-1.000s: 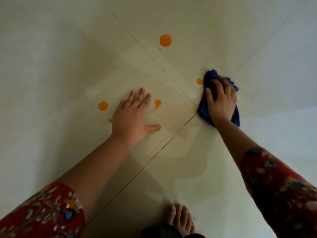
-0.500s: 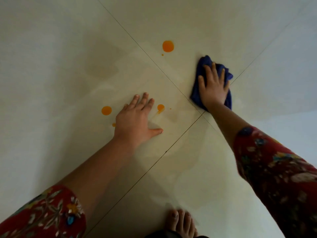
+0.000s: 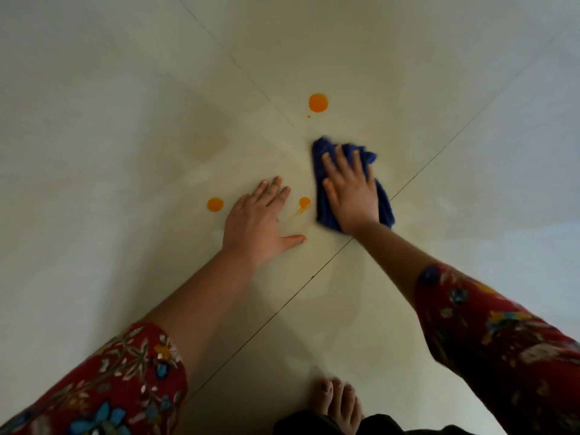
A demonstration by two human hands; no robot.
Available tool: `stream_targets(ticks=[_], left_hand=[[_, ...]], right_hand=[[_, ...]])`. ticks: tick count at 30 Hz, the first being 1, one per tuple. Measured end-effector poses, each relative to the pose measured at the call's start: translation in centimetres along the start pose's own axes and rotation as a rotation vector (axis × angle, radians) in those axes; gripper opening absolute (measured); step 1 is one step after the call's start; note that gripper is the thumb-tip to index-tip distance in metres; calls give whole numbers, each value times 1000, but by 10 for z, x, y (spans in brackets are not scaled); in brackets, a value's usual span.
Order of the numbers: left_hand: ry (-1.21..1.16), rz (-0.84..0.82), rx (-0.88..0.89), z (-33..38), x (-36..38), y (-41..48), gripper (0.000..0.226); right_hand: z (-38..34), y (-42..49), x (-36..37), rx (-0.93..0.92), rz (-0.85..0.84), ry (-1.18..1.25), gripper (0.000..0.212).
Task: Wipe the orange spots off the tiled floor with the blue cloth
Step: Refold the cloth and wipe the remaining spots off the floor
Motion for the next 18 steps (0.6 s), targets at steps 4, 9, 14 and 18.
stream_targets(ticks=[4,9,14,18], left_hand=[[114,243,-3,-29,-17,-62,69],[148,249,-225,-103,-10,-121,66],[108,282,-352,-119,-8,-126,65],[85,267,-362,-123,-5,-126,64]], right_hand=[[-8,-89,14,-356,-86,-53,52],[53,-42,-1,19,-16,-42,55],[-45,-63,12,-272,-13,-38,56],[-66,-155,30,-855,-201,-81,50]])
Point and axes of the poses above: each hand's wrist, its own y-axis towards the middle knuckle, its own x-axis out of the palm, z = x × y, the point moved 9 cm from there along y, towards the middle knuckle, and after that the axes turned 7 degrees about x, right-handed, at the moved point
